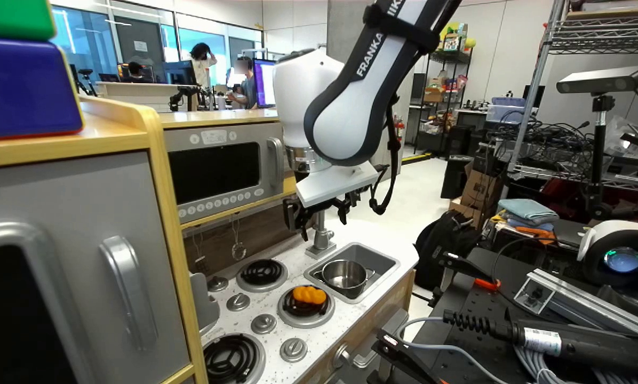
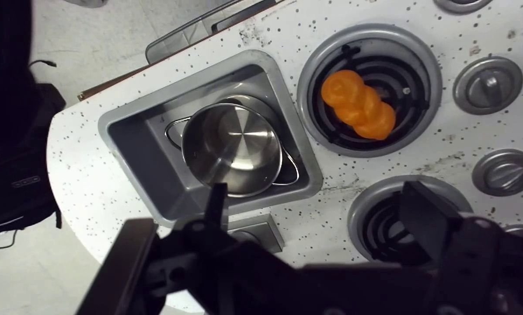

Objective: Put the orange toy into the silver pot.

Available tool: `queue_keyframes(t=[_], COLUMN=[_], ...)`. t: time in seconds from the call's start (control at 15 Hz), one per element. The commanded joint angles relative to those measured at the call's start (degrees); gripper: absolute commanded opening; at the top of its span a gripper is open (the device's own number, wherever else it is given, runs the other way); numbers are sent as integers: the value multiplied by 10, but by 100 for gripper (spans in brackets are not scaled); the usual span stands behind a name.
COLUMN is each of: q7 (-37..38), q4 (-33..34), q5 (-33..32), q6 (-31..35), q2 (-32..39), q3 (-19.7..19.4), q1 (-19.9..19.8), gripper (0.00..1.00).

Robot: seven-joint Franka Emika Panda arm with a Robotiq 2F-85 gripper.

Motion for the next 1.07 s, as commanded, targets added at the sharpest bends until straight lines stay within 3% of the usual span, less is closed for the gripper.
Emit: queue_keyframes(t=[0.0,0.07,0.33,0.4,0.47,1.0], q7=[17,-3,2,-12,-67,-397], q4=[54,22,43,45,51,131], q5=[1,12,9,-16,-25,38], q6=[-42,-9,-26,-29,-56,-40], q2=[46,27,43,40,35,84], q3=[-37,-26,-35,-46,-37,29], q1=[36,23,32,38,28,-55], gripper=[100,100,100,100,100,100])
